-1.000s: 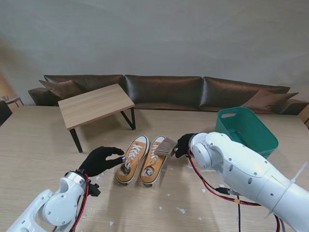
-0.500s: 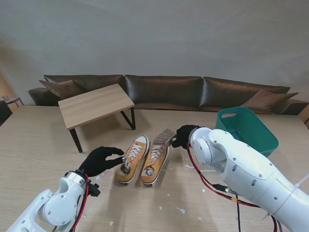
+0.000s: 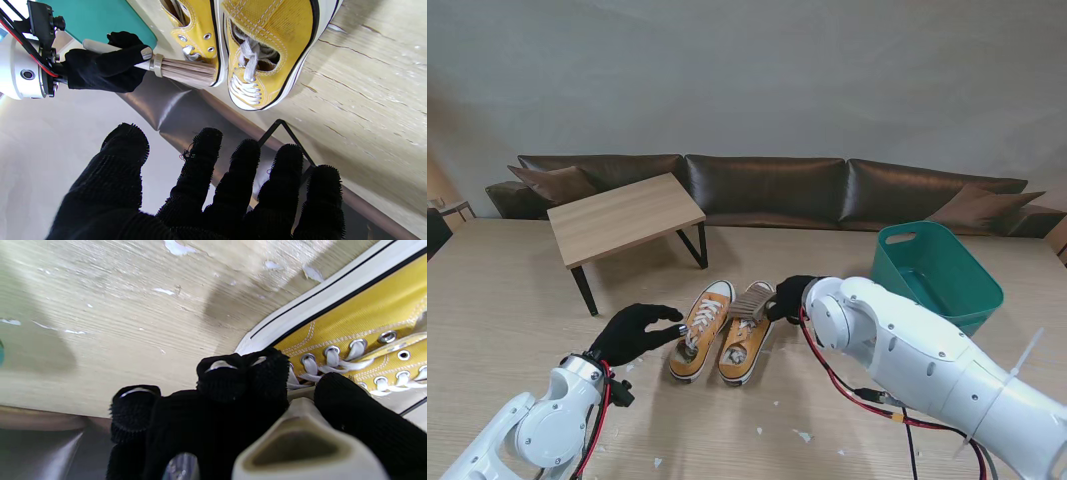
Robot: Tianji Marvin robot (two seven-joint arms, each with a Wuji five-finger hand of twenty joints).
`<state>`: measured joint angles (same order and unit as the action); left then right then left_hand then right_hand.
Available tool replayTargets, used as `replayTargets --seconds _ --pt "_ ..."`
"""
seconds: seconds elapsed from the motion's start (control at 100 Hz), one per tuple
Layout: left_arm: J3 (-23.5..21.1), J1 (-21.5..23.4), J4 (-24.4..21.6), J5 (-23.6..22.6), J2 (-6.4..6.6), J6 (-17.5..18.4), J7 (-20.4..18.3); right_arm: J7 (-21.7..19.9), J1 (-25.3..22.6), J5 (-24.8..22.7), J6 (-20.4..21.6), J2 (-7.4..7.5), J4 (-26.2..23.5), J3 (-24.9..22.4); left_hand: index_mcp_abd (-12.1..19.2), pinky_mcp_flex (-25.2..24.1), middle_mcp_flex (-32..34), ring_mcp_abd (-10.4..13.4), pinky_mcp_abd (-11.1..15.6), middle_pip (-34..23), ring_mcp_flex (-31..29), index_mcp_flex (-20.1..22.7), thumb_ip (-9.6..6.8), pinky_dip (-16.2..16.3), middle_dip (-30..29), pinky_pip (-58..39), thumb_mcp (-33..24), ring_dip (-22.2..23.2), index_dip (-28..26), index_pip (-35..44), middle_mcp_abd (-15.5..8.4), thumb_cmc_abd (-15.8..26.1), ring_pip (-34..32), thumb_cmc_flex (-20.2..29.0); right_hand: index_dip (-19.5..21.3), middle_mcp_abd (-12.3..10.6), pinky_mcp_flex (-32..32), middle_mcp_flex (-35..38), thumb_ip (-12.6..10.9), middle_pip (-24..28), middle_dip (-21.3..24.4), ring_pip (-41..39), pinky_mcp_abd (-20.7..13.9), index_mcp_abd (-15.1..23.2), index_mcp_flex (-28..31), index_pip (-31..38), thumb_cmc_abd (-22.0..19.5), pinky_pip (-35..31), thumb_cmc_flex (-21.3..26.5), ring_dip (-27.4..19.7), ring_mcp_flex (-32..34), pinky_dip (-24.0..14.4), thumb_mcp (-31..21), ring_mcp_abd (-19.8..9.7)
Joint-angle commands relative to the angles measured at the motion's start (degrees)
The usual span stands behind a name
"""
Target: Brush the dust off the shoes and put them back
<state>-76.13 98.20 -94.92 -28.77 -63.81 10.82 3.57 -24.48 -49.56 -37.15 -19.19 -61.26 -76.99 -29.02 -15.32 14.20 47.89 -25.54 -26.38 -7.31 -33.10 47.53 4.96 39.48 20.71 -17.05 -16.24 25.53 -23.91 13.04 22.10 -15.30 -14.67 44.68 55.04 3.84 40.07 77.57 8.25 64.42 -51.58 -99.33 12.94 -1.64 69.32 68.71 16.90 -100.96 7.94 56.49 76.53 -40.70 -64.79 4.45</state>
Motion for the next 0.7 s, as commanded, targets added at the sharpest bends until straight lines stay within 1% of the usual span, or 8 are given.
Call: replayTargets --seconds 0.0,0.15,0.27,0.49,0.69 --pt "-0.07 0.22 -0.19 0.19 -0.15 -0.22 -1.04 -2.08 0.05 -0.60 -0.18 0.47 0.05 0.08 -0.12 -0.16 0.38 -1.32 -0.96 -0.05 -1.96 0.86 -2.53 0.50 0.44 1.25 0.80 0.70 -0.13 0.05 0.73 2.68 -0.40 0.91 0.21 -1.89 26.64 5.40 -2.48 4.39 -0.83 -3.59 0.09 -3.79 2.07 0.04 -3.51 -5.78 0.79 -0.17 -1.14 0.35 -2.15 -9.42" --pt "0.06 0.07 -0.08 0.35 -0.08 -0.26 -1.44 -4.78 -0.34 -2.30 0.07 1.59 -0.62 -1.04 -0.16 -0.16 0.34 -1.22 -1.01 -0.03 -1.95 0.87 -2.54 0.51 0.43 1.24 0.81 0.69 -0.14 0.05 0.65 2.70 -0.39 0.90 0.18 -1.94 26.63 5.40 -2.51 4.35 -0.80 -3.44 -0.06 -3.77 2.04 0.04 -3.56 -5.63 0.91 -0.22 -1.13 0.40 -1.94 -9.55" --pt "0.16 -0.09 -0.01 0.51 -0.05 -0.26 -1.71 -6.67 -0.95 -4.27 1.17 2.35 -1.51 -2.40 -0.08 -0.20 0.34 -1.23 -1.00 -0.03 -1.88 0.79 -2.55 0.50 0.43 1.26 0.81 0.69 -0.12 0.01 0.64 2.84 -0.35 0.95 0.17 -2.10 26.63 5.35 -2.51 4.18 -0.73 -3.17 -0.23 -3.60 1.83 0.00 -3.78 -5.50 0.86 -0.32 -1.11 0.46 -1.67 -9.96" --pt "0.21 -0.20 0.16 0.47 -0.04 -0.16 -1.70 -8.89 -1.66 -6.27 2.13 3.06 -2.75 -4.22 -0.16 -0.20 0.45 -1.32 -1.05 -0.07 -1.97 0.90 -2.56 0.50 0.44 1.27 0.85 0.71 -0.14 0.06 0.60 2.85 -0.39 0.99 0.18 -2.14 26.63 5.38 -2.56 4.09 -0.74 -3.18 -0.32 -3.59 1.81 0.00 -3.77 -5.49 1.04 -0.32 -1.10 0.49 -1.53 -10.10" --pt "0.17 -0.15 0.10 0.38 -0.04 -0.27 -1.66 -11.16 -2.04 -9.15 3.08 3.65 -4.02 -5.82 -0.23 -0.20 0.58 -1.26 -0.98 -0.11 -1.98 1.05 -2.58 0.51 0.46 1.26 0.84 0.71 -0.16 0.12 0.64 2.94 -0.39 1.07 0.21 -2.19 26.62 5.37 -2.58 4.02 -0.74 -3.18 -0.45 -3.51 1.70 -0.02 -3.84 -5.39 1.00 -0.32 -1.10 0.56 -1.42 -10.10"
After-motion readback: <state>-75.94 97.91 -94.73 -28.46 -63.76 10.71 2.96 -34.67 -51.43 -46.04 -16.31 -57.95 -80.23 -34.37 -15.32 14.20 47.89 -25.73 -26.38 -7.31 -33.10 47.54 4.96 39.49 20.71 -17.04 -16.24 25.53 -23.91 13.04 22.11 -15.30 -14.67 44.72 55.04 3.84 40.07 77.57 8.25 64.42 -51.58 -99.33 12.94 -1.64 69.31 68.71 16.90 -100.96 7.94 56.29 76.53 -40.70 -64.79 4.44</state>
